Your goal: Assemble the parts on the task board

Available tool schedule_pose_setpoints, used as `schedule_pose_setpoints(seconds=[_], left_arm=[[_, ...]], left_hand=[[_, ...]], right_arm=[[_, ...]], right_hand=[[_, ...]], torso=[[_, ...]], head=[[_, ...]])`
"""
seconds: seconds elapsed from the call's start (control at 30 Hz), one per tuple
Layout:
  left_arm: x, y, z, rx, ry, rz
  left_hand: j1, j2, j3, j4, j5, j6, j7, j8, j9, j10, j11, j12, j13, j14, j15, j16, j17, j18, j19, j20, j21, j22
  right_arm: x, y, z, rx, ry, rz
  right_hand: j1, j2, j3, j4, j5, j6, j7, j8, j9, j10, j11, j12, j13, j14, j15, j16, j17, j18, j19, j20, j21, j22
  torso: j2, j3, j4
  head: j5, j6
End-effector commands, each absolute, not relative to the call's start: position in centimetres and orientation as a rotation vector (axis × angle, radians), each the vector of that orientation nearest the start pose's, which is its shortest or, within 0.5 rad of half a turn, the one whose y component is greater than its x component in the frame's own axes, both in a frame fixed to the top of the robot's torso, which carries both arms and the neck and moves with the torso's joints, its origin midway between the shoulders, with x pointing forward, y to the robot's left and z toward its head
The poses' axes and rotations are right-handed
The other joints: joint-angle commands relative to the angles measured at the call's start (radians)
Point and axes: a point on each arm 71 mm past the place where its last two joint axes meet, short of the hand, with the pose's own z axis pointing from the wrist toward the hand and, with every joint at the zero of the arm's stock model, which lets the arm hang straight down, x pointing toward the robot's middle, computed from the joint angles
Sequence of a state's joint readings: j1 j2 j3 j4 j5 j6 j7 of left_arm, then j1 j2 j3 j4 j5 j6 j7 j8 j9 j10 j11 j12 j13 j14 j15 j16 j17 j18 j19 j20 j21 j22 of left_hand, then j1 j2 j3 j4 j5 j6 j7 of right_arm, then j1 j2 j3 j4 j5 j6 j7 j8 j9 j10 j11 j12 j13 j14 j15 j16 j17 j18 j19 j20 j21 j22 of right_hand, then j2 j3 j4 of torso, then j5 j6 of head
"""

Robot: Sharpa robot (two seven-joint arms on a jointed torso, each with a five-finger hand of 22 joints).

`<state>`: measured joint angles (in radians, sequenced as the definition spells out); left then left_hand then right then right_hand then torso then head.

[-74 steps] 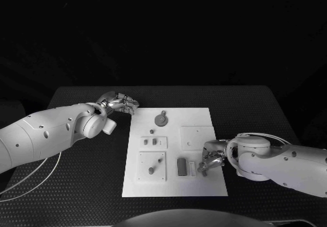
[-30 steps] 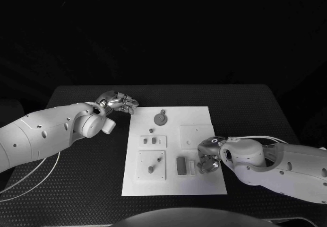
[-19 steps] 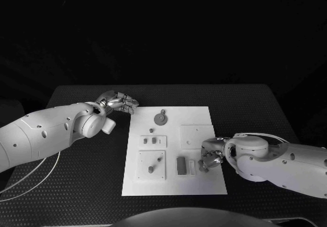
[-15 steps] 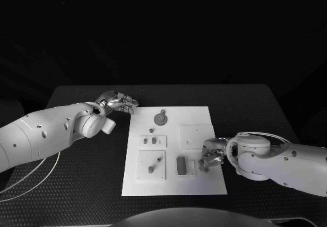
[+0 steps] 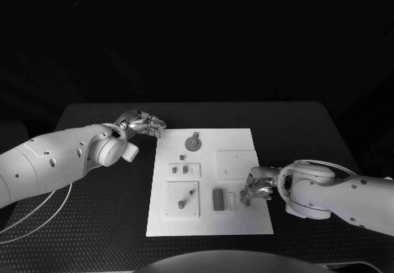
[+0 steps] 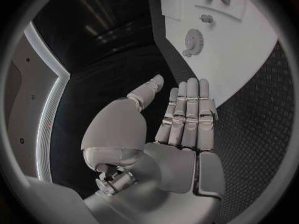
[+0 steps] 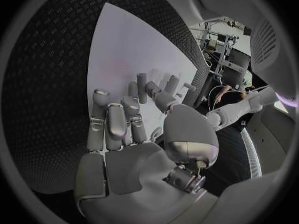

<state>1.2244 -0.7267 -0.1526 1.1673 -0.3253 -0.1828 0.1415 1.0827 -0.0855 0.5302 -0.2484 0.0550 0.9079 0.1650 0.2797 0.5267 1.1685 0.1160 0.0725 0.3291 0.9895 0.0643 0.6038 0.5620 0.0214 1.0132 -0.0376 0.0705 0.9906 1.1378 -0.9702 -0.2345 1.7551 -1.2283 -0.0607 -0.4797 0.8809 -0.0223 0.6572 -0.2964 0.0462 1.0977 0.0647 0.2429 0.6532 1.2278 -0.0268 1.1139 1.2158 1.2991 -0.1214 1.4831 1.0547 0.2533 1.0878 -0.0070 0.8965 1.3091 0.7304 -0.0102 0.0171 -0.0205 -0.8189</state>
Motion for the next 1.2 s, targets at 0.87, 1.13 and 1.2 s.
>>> schedule_pose_setpoints(seconds=[0.87,1.13,1.2], left_arm=[[53.4,25.3,-23.6,-0.906,1.778,-1.114],[53.4,25.4,-23.6,-0.906,1.778,-1.114],[53.4,25.4,-23.6,-0.907,1.777,-1.113]], left_hand=[[-0.009,-0.002,0.000,0.009,-0.001,0.002,-0.004,0.005,-0.002,0.005,0.000,-0.001,0.001,0.007,-0.002,-0.007,0.004,0.002,-0.001,0.001,0.000,-0.002],[-0.009,-0.002,0.000,0.009,-0.001,0.002,-0.003,0.005,-0.002,0.005,0.000,-0.002,0.001,0.007,-0.002,-0.008,0.005,0.002,-0.001,0.001,0.000,-0.002],[-0.009,-0.002,-0.001,0.009,-0.001,0.001,-0.003,0.005,-0.002,0.005,0.000,-0.002,0.001,0.007,-0.002,-0.008,0.005,0.002,-0.001,0.001,0.000,-0.002]], right_arm=[[37.9,-19.6,-29.8,0.260,2.428,0.515],[37.7,-19.3,-30.2,0.253,2.441,0.518],[37.7,-19.3,-30.2,0.253,2.444,0.517]], right_hand=[[0.028,0.041,0.006,0.002,0.005,-0.004,0.009,0.003,0.001,0.011,-0.008,0.003,0.000,0.001,-0.005,0.003,-0.006,0.008,0.007,-0.005,0.005,0.019],[0.027,0.041,0.006,0.002,0.004,-0.004,0.009,0.003,0.001,0.011,-0.008,0.004,0.000,0.002,-0.005,0.003,-0.004,0.008,0.007,-0.005,0.005,0.019],[0.026,0.041,0.006,0.002,0.004,-0.004,0.010,0.003,0.001,0.010,-0.008,0.003,0.000,0.002,-0.005,0.003,-0.004,0.008,0.007,-0.005,0.005,0.018]], torso=[[0.001,0.0007,0.0003],[0.001,0.0013,-0.0003],[0.000,0.0011,-0.0003]], head=[[0.002,-0.007],[0.007,-0.010],[0.007,-0.011]])
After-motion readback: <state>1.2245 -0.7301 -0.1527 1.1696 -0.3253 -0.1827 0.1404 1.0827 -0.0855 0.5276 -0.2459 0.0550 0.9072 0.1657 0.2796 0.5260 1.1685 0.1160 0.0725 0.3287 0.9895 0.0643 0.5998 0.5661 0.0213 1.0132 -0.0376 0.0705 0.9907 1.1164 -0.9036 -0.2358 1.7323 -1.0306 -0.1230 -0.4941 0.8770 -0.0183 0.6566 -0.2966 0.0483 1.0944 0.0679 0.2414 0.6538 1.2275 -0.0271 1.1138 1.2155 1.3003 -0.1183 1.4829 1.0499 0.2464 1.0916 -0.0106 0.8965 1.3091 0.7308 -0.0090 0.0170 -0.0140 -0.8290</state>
